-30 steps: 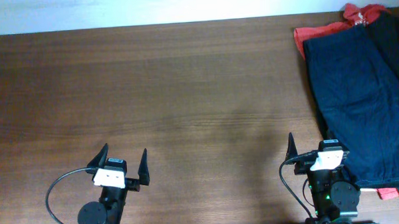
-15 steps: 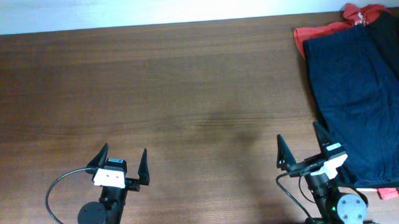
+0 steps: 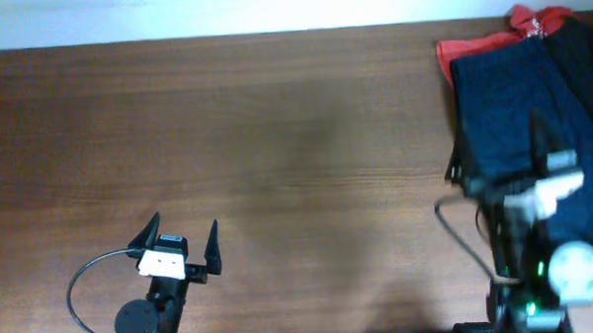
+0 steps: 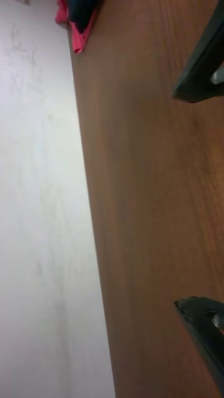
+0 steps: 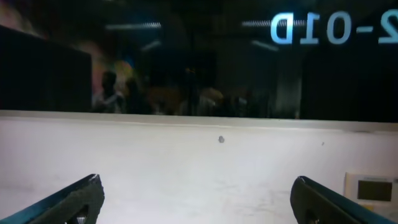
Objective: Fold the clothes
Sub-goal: 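Reach the right gripper into the clothes pile and grasp the navy shorts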
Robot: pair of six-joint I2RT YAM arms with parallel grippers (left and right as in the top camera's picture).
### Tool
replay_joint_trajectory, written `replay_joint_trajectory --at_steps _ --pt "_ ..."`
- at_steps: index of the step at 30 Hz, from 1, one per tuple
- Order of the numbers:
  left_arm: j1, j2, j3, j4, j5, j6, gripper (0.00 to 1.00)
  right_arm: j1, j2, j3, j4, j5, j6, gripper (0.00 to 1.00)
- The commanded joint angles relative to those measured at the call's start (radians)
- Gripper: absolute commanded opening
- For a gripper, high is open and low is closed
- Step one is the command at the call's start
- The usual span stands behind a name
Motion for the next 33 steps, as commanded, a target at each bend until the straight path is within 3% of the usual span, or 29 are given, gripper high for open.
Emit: replay_joint_trajectory --at_steps 1,3,5,7,9,23,25,27,30,32,33 --pt "0.004 -0.006 -0.006 0.001 -0.003 -0.006 0.99 0.004 0.371 0.331 -0.153 0.021 -0.038 0.99" --pt "0.004 -0.006 -0.006 0.001 -0.003 -0.006 0.99 0.004 0.591 0.570 -0.357 0.021 -0.060 0.99" --pt "0.004 -0.006 -0.006 0.001 -0.003 -0.006 0.99 0.004 0.790 0.805 -0.593 0.042 -0.175 0.99" --pt "0.004 -0.006 -0.006 0.001 -0.003 -0.006 0.99 -0.003 1.038 1.107 -0.948 0.160 -0.332 0.99" --pt "0.004 -0.006 -0.006 0.001 -0.003 -0.006 0.99 -0.049 1.301 1.378 -1.245 0.190 -0.373 0.99" --pt "0.004 -0.006 -0.006 0.001 -0.003 -0.006 0.99 -0.068 1.714 1.410 -1.220 0.456 -0.388 0.99" --pt "0.004 -0.006 -0.006 0.001 -0.003 -0.006 0.99 -0.068 1.741 1.410 -1.211 0.536 -0.388 0.88" --pt "0.004 -0.006 -0.006 0.001 -0.003 -0.006 0.99 -0.069 1.774 1.410 -1.212 0.605 -0.388 0.86" --pt "0.004 -0.006 -0.006 0.001 -0.003 -0.006 0.99 -0.069 1.779 1.410 -1.192 0.616 -0.387 0.54" --pt "0.004 -0.006 -0.006 0.001 -0.003 -0.006 0.99 -0.068 1.779 1.410 -1.181 0.616 -0.375 0.24" --pt "0.004 -0.006 -0.006 0.001 -0.003 -0.006 0.99 -0.067 1.777 1.410 -1.182 0.616 -0.367 0.18"
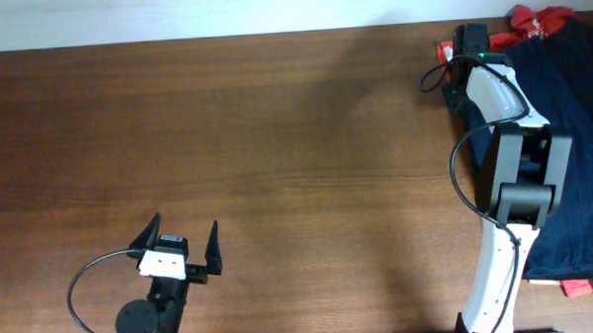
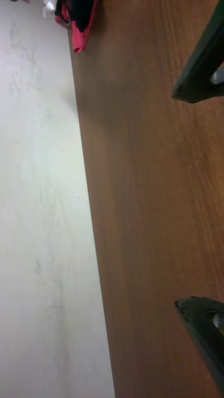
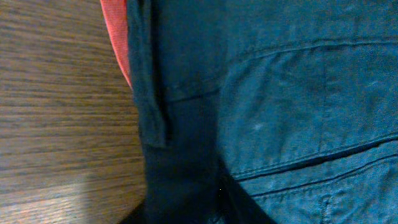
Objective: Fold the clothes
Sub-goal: 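Reach the right gripper into the clothes pile and grasp the navy shorts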
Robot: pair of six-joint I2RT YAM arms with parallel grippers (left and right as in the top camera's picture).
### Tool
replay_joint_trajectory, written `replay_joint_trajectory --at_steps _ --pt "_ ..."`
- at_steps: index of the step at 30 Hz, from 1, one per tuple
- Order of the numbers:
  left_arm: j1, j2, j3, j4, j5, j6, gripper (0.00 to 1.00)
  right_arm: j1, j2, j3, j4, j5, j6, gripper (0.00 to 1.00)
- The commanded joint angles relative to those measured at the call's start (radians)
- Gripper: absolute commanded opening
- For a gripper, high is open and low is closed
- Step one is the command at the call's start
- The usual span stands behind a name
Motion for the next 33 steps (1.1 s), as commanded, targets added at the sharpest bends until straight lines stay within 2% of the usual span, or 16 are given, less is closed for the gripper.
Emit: replay_joint_trajectory --at_steps 1,2,3,4,5,8,12,15,18,21,24,26,32,33 --pt "0.004 -0.005 -0.005 -0.001 0.000 -0.006 0.99 0.005 0.001 0.019 0.007 0.024 0.042 0.18" --pt "0.004 -0.005 -0.005 -0.001 0.000 -0.006 0.99 0.005 -0.014 0.027 0.008 0.024 0.072 0.23" --pt "0.004 -0.005 -0.005 -0.001 0.000 -0.006 0.99 0.005 -0.033 0.045 0.003 0.019 0.090 0.20" --pt "0.004 -0.005 -0.006 -0.001 0.000 -0.006 0.99 0.005 -0.045 0.056 -0.007 0.020 0.090 0.05" --pt "0.004 -0.005 -0.005 -0.001 0.000 -0.006 0.99 0.005 -0.058 0.065 -0.016 0.019 0.091 0.04" --pt "0.004 -0.005 -0.005 -0.001 0.000 -0.006 0.99 0.005 -0.104 0.066 -0.020 -0.002 0.187 0.04" --pt "0.004 -0.005 -0.005 -0.001 0.000 -0.006 0.99 0.011 -0.266 0.067 -0.023 -0.089 0.226 0.04" --pt "0.004 -0.005 -0.005 -0.001 0.000 -0.006 0.99 0.085 -0.349 0.067 -0.046 -0.088 0.225 0.04" --pt "0.004 -0.005 -0.006 -0.001 0.000 -0.006 0.99 0.131 -0.351 0.067 -0.053 -0.081 0.229 0.04" --pt "0.004 -0.005 -0.005 -0.001 0.000 -0.006 0.99 0.136 -0.351 0.066 -0.054 -0.066 0.300 0.05" --pt "0.004 -0.005 -0.005 -0.001 0.000 -0.006 0.99 0.136 -0.340 0.063 -0.116 -0.262 0.300 0.04" --pt "0.004 -0.005 -0.005 -0.001 0.000 -0.006 0.99 0.136 -0.285 0.050 -0.158 -0.315 0.300 0.04" --pt "0.004 -0.005 -0.005 -0.001 0.000 -0.006 0.99 0.165 -0.142 -0.052 -0.132 -0.468 0.300 0.04" --pt "0.004 -0.005 -0.005 -0.001 0.000 -0.006 0.99 0.182 -0.134 -0.055 -0.131 -0.468 0.300 0.07"
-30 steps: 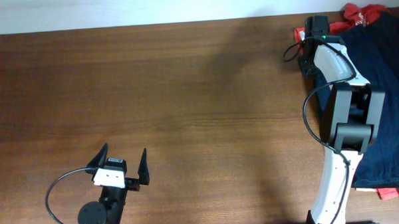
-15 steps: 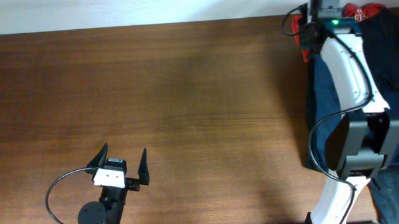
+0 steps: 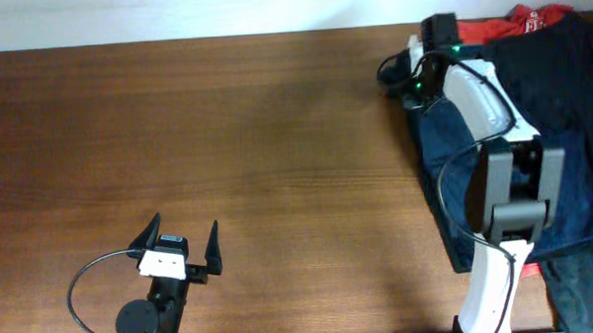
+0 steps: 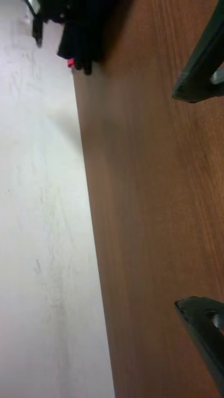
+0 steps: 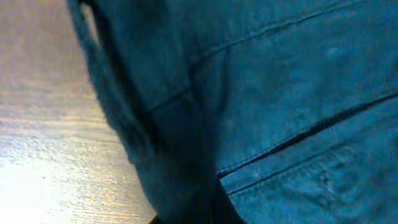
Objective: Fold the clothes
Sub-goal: 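Reach the right gripper into the clothes pile and grasp the navy shorts, then drag the navy shorts left to the table center and release them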
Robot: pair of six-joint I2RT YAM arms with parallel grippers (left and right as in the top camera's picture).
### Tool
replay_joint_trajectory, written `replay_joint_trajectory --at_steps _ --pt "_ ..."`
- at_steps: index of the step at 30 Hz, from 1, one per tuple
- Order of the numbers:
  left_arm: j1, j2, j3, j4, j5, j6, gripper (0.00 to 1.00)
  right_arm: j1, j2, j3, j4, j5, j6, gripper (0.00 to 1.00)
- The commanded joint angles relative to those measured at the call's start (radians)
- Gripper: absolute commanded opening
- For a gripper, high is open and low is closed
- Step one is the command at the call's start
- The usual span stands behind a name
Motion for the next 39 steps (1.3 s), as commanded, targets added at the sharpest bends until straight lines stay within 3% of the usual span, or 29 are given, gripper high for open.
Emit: replay_joint_trajectory --at_steps 1,4,8,10,12,13,14,15,16,18,20,21,22,26,35,39 --pt "0.004 -0.005 -0.005 -0.001 0.000 -0.006 0.99 0.075 0.012 -0.010 0.003 -0.044 0.010 0.09" --pt "0.004 -0.005 -0.005 -0.001 0.000 -0.006 0.99 0.129 0.012 -0.010 0.050 0.005 0.010 0.16" --pt "0.004 -0.005 -0.005 -0.001 0.000 -0.006 0.99 0.126 0.012 -0.010 0.056 0.008 0.010 0.41" --pt "0.004 -0.005 -0.005 -0.001 0.000 -0.006 0.99 0.127 0.012 -0.010 0.056 0.008 0.010 0.29" --pt "0.004 -0.005 -0.005 -0.001 0.000 -0.006 0.99 0.127 0.012 -0.010 0.056 0.009 0.010 0.07" --pt "0.004 -0.005 -0.005 -0.001 0.000 -0.006 0.99 0.126 0.012 -0.010 0.057 0.009 0.010 0.04" --pt "0.004 -0.005 -0.005 -0.001 0.000 -0.006 0.99 0.126 0.012 -0.010 0.060 0.009 0.010 0.08" --pt "0.004 -0.005 -0.005 -0.001 0.000 -0.006 0.99 0.126 0.012 -0.010 0.071 0.009 0.010 0.22" --pt "0.004 -0.005 -0.006 -0.001 0.000 -0.006 0.99 0.126 0.012 -0.010 0.081 0.009 0.010 0.29" --pt "0.004 -0.005 -0.005 -0.001 0.000 -0.006 0.99 0.126 0.011 -0.009 0.098 0.009 0.010 0.30" --pt "0.004 -0.005 -0.005 -0.001 0.000 -0.006 0.99 0.126 0.011 -0.009 0.117 0.009 0.010 0.22" --pt "0.004 -0.005 -0.005 -0.001 0.000 -0.006 0.99 0.125 0.011 -0.009 0.122 0.009 0.010 0.09" --pt "0.004 -0.005 -0.005 -0.001 0.000 -0.006 0.99 0.125 0.010 -0.006 0.125 0.009 0.010 0.04" --pt "0.004 -0.005 -0.005 -0.001 0.000 -0.006 0.99 0.125 0.008 -0.005 0.122 0.009 0.010 0.04" --pt "0.004 -0.005 -0.005 -0.001 0.000 -0.006 0.99 0.140 -0.291 0.024 0.071 0.016 0.011 0.04" --pt "0.004 -0.005 -0.005 -0.001 0.000 -0.006 0.99 0.317 -0.322 0.024 0.098 -0.234 0.011 0.04"
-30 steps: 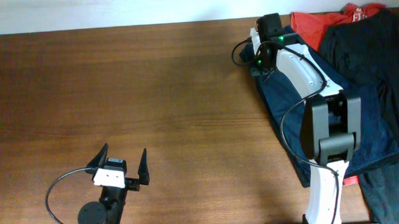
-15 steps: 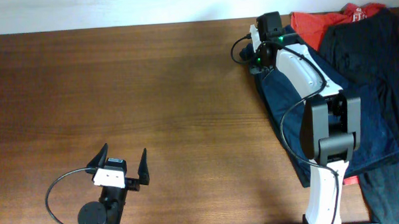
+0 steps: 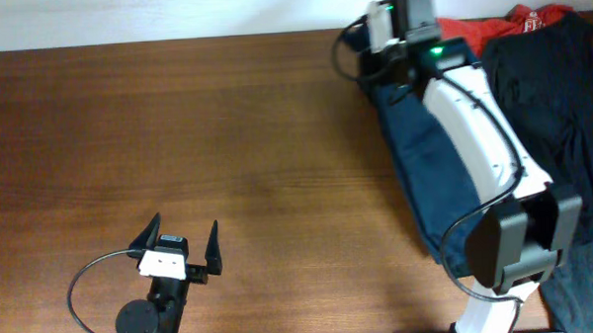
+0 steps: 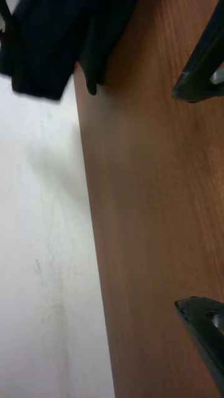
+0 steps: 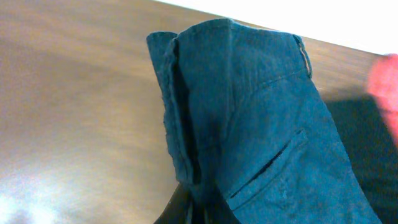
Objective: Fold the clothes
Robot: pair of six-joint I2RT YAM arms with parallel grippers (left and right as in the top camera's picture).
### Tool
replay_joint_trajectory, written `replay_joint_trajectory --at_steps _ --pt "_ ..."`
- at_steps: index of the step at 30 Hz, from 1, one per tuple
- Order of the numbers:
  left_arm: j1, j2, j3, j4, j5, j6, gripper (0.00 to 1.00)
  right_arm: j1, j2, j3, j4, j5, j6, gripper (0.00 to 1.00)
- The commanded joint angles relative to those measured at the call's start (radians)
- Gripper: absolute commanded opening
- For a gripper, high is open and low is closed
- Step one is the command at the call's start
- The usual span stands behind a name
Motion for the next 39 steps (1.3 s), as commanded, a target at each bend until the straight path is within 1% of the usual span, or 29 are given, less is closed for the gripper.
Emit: replay_joint_trajectory --at_steps 1,2,4,6,7,8,9,10,14,15,16,17,19,20,21,23,26,27,28,29,32,33,34,35,36,39 --pt "0.004 -0.005 -0.005 -0.001 0.000 -0.006 0.99 0.210 -0.039 0.028 0.055 -0.150 0.006 0.04" --pt "0.004 -0.005 -0.005 -0.001 0.000 -0.006 0.99 0.293 -0.034 0.028 0.097 -0.149 0.013 0.04" --pt "0.004 -0.005 -0.005 -0.001 0.000 -0.006 0.99 0.439 -0.032 0.028 0.209 -0.149 0.089 0.04" --pt "0.004 -0.005 -0.005 -0.001 0.000 -0.006 0.99 0.523 -0.032 0.028 0.282 -0.149 0.103 0.04" --pt "0.004 -0.005 -0.005 -0.001 0.000 -0.006 0.99 0.540 -0.032 0.028 0.284 -0.149 0.103 0.16" --pt "0.004 -0.005 -0.005 -0.001 0.000 -0.006 0.99 0.537 -0.032 0.028 0.277 -0.148 0.102 0.59" --pt "0.004 -0.005 -0.005 -0.001 0.000 -0.006 0.99 0.521 -0.034 0.029 0.275 -0.148 0.102 0.82" --pt "0.004 -0.005 -0.005 -0.001 0.000 -0.006 0.99 0.500 -0.037 0.029 0.271 -0.149 0.103 0.99" --pt "0.004 -0.005 -0.005 -0.001 0.000 -0.006 0.99 0.344 -0.047 0.029 0.192 -0.145 0.103 0.99" --pt "0.004 -0.005 -0.005 -0.001 0.000 -0.006 0.99 0.240 -0.047 0.029 0.121 -0.138 0.103 0.99" --pt "0.004 -0.005 -0.005 -0.001 0.000 -0.006 0.99 0.180 -0.047 0.029 0.072 -0.138 0.103 0.99" --pt "0.004 -0.005 -0.005 -0.001 0.000 -0.006 0.99 0.103 -0.047 0.027 -0.023 -0.101 0.099 0.99" --pt "0.004 -0.005 -0.005 -0.001 0.000 -0.006 0.99 -0.005 -0.012 -0.017 -0.062 -0.011 0.098 0.97" --pt "0.004 -0.005 -0.005 -0.001 0.000 -0.006 0.99 -0.058 0.039 -0.048 -0.065 0.001 0.080 0.81" --pt "0.004 -0.005 -0.005 -0.001 0.000 -0.006 0.99 -0.089 0.080 -0.064 -0.064 0.002 0.081 0.78" --pt "0.004 -0.005 -0.005 -0.001 0.000 -0.006 0.99 -0.119 0.153 -0.066 -0.069 0.003 0.080 0.77" --pt "0.004 -0.005 -0.005 -0.001 0.000 -0.006 0.99 -0.114 0.257 -0.066 -0.085 0.130 0.080 0.75" --pt "0.004 -0.005 -0.005 -0.001 0.000 -0.006 0.99 -0.113 0.278 -0.066 -0.084 0.175 0.080 0.71" --pt "0.004 -0.005 -0.005 -0.001 0.000 -0.006 0.99 -0.113 0.300 -0.066 -0.085 0.198 0.080 0.63" --pt "0.004 -0.005 -0.006 -0.001 0.000 -0.006 0.99 -0.113 0.326 -0.066 -0.082 0.213 0.080 0.58" --pt "0.004 -0.005 -0.006 -0.001 0.000 -0.006 0.99 -0.114 0.375 -0.066 -0.071 0.269 0.080 0.58" --pt "0.004 -0.005 -0.005 -0.001 0.000 -0.006 0.99 -0.117 0.390 -0.066 -0.066 0.280 0.080 0.55" --pt "0.004 -0.005 -0.005 -0.001 0.000 -0.006 0.99 -0.128 0.404 -0.066 -0.060 0.289 0.085 0.36" --pt "0.004 -0.005 -0.005 -0.001 0.000 -0.006 0.99 -0.153 0.410 -0.068 -0.055 0.337 0.096 0.25" --pt "0.004 -0.005 -0.005 -0.001 0.000 -0.006 0.99 -0.189 0.410 -0.069 -0.050 0.365 0.111 0.22" --pt "0.004 -0.005 -0.005 -0.001 0.000 -0.006 0.99 -0.360 0.410 -0.069 -0.086 0.377 0.109 0.21"
